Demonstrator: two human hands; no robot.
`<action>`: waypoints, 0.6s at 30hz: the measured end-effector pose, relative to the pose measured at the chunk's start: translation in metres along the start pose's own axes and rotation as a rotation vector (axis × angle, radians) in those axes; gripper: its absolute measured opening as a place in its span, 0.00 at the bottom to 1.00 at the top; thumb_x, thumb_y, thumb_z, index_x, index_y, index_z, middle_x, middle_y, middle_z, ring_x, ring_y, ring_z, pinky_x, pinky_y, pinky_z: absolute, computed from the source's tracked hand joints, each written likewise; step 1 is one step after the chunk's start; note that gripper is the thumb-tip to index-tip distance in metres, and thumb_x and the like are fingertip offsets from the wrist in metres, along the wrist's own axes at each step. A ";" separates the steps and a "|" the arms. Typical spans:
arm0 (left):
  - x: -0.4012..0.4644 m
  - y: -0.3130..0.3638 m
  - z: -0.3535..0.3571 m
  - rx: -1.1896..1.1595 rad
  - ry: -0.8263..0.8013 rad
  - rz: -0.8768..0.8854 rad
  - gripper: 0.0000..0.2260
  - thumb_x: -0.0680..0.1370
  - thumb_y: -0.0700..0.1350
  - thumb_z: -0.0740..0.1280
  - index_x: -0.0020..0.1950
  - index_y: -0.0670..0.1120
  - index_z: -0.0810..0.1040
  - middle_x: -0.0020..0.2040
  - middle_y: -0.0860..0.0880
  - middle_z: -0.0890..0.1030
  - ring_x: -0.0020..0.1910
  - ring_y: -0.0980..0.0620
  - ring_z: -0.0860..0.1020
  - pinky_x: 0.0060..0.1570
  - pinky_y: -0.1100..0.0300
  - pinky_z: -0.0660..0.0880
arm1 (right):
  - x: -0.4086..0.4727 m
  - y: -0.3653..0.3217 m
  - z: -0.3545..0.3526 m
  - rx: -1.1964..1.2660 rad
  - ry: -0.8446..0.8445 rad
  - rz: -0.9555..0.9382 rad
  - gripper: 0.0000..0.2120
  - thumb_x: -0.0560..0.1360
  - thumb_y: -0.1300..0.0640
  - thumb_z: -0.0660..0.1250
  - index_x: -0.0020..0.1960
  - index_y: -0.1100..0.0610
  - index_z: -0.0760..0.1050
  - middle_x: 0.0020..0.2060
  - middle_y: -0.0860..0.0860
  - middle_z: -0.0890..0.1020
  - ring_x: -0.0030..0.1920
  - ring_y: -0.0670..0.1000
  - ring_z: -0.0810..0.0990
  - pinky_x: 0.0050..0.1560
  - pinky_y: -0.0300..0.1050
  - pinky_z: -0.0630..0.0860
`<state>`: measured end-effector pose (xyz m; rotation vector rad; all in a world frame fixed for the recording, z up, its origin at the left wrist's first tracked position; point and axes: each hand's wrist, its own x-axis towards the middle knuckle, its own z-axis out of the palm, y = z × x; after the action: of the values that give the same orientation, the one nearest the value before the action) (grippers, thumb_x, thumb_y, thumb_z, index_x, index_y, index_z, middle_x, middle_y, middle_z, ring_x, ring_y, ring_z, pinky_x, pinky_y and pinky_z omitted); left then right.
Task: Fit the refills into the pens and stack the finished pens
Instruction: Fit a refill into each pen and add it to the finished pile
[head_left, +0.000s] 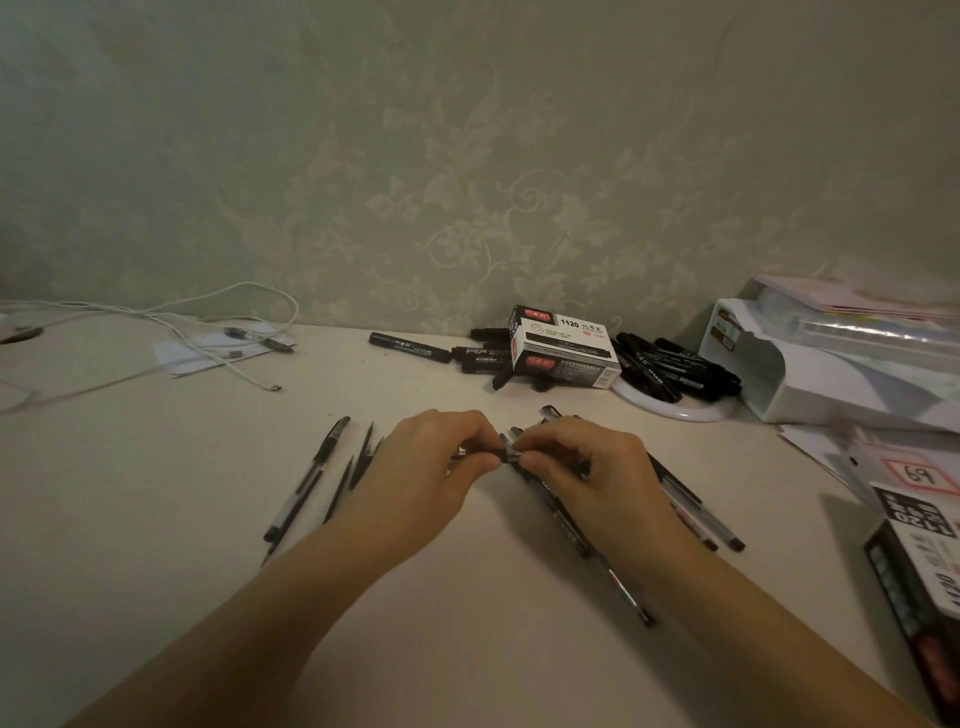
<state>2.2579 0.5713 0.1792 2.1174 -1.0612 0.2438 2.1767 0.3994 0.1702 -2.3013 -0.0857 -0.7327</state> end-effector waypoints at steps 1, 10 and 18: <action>0.000 0.000 0.000 -0.018 0.005 -0.006 0.03 0.77 0.45 0.68 0.48 0.52 0.81 0.44 0.58 0.81 0.46 0.62 0.76 0.45 0.73 0.68 | 0.001 -0.001 0.000 -0.004 0.003 -0.003 0.07 0.76 0.62 0.71 0.51 0.54 0.84 0.44 0.43 0.84 0.48 0.40 0.81 0.50 0.30 0.74; 0.007 -0.030 -0.035 0.201 0.343 -0.358 0.03 0.77 0.48 0.66 0.49 0.50 0.78 0.45 0.50 0.74 0.39 0.55 0.74 0.43 0.59 0.73 | 0.002 0.007 0.000 -0.266 0.116 0.083 0.10 0.78 0.54 0.69 0.59 0.51 0.80 0.51 0.44 0.79 0.51 0.43 0.77 0.53 0.39 0.74; -0.001 -0.091 -0.063 0.474 0.100 -0.786 0.06 0.78 0.49 0.65 0.46 0.47 0.77 0.40 0.47 0.76 0.42 0.45 0.76 0.43 0.56 0.72 | -0.001 0.005 0.003 -0.522 -0.048 0.117 0.05 0.76 0.48 0.69 0.47 0.48 0.82 0.39 0.41 0.76 0.43 0.44 0.72 0.42 0.37 0.65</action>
<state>2.3350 0.6502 0.1747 2.7306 -0.0501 0.2203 2.1789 0.3978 0.1649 -2.7882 0.2458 -0.6992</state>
